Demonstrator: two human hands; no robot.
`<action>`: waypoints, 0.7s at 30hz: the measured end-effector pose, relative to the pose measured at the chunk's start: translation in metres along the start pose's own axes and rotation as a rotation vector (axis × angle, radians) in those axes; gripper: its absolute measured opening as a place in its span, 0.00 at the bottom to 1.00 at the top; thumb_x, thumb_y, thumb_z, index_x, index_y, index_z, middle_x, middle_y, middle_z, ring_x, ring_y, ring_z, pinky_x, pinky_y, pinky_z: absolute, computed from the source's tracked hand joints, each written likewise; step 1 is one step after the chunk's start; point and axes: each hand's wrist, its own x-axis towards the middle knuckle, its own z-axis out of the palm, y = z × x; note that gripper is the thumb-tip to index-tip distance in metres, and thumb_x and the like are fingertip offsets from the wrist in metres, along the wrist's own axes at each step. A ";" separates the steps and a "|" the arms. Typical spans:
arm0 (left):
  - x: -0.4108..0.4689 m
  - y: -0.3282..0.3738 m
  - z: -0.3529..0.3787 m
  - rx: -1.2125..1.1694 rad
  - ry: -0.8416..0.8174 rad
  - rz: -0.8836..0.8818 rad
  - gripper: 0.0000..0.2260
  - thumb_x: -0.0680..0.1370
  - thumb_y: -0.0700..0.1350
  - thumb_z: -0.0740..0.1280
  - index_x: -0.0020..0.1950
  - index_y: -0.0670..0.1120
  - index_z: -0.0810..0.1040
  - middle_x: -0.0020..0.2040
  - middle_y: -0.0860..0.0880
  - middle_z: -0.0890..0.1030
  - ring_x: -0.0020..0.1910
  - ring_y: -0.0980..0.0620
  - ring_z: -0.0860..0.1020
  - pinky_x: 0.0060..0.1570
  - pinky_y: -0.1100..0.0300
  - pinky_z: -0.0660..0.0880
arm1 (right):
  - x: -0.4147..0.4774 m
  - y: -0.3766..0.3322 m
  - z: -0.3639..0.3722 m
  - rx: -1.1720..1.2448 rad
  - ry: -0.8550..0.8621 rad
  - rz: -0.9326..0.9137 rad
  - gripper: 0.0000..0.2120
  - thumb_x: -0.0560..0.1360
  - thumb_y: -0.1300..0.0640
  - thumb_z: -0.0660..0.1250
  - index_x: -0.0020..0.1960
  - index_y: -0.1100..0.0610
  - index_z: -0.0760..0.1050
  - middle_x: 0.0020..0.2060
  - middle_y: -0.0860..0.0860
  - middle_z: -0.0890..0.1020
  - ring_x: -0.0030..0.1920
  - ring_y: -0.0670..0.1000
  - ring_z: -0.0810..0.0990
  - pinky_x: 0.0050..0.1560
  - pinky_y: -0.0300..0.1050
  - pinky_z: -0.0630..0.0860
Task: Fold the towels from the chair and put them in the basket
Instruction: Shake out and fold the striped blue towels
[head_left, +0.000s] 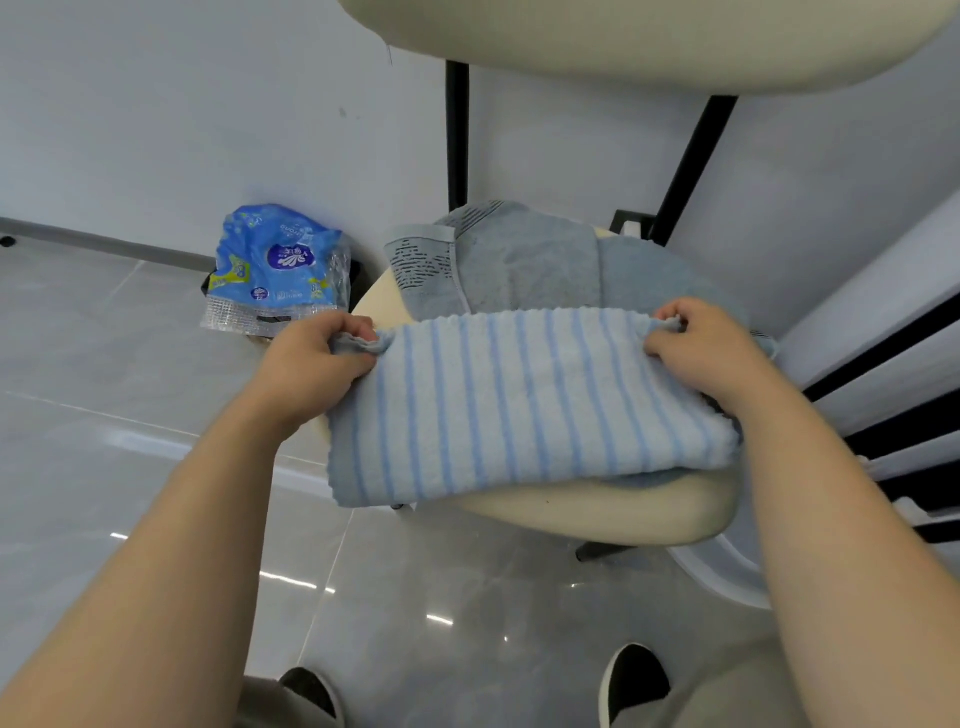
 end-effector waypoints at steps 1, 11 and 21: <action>-0.001 0.001 0.001 -0.018 -0.022 0.007 0.07 0.76 0.36 0.71 0.45 0.48 0.80 0.54 0.61 0.81 0.52 0.63 0.77 0.52 0.67 0.72 | -0.001 -0.001 0.000 0.000 0.004 0.000 0.02 0.74 0.60 0.66 0.46 0.55 0.76 0.38 0.49 0.78 0.36 0.49 0.73 0.34 0.43 0.68; -0.016 0.025 -0.007 0.320 0.067 0.088 0.04 0.74 0.42 0.72 0.44 0.51 0.84 0.42 0.54 0.82 0.45 0.52 0.79 0.46 0.55 0.76 | -0.014 -0.012 -0.025 0.041 0.072 -0.055 0.08 0.69 0.65 0.67 0.37 0.54 0.75 0.33 0.50 0.79 0.34 0.50 0.74 0.33 0.41 0.69; -0.092 0.077 -0.058 0.388 0.251 0.234 0.07 0.68 0.42 0.78 0.43 0.49 0.85 0.36 0.59 0.79 0.35 0.61 0.75 0.35 0.68 0.67 | -0.070 -0.038 -0.066 -0.035 0.090 -0.192 0.14 0.71 0.69 0.62 0.41 0.52 0.81 0.37 0.49 0.79 0.38 0.49 0.74 0.33 0.37 0.69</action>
